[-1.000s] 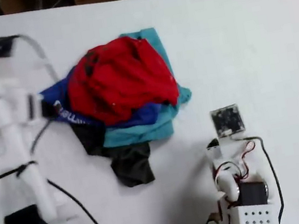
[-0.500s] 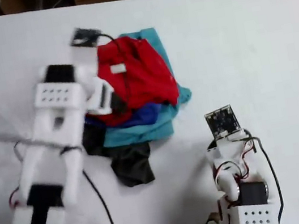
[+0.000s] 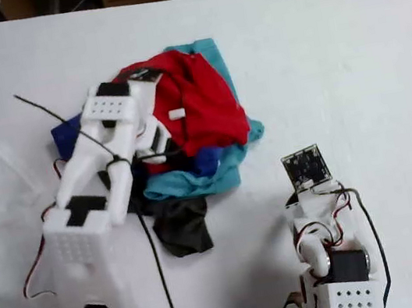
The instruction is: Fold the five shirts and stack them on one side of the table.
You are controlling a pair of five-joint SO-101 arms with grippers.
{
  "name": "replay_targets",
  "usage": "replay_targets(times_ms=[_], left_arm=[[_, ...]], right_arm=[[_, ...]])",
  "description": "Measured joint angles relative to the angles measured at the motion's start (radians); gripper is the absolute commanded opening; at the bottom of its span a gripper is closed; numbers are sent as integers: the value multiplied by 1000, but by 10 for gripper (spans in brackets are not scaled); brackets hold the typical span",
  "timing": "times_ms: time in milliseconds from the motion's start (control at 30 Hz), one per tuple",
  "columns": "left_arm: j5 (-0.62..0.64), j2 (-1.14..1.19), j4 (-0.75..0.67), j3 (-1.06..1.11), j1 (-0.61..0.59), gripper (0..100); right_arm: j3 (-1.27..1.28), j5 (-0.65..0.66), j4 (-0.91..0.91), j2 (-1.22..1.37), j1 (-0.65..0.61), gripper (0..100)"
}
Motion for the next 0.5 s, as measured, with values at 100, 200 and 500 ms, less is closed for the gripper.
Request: replay_targets(times_ms=[100, 200, 500], left_arm=[[-84, 72, 51, -72, 0, 3], [-87, 109, 109, -150, -21, 21], [-75, 167, 293, -522, -365, 24]], right_arm=[[0, 0, 0, 0, 0, 223], [0, 0, 0, 0, 0, 223], [0, 0, 0, 0, -2, 223]])
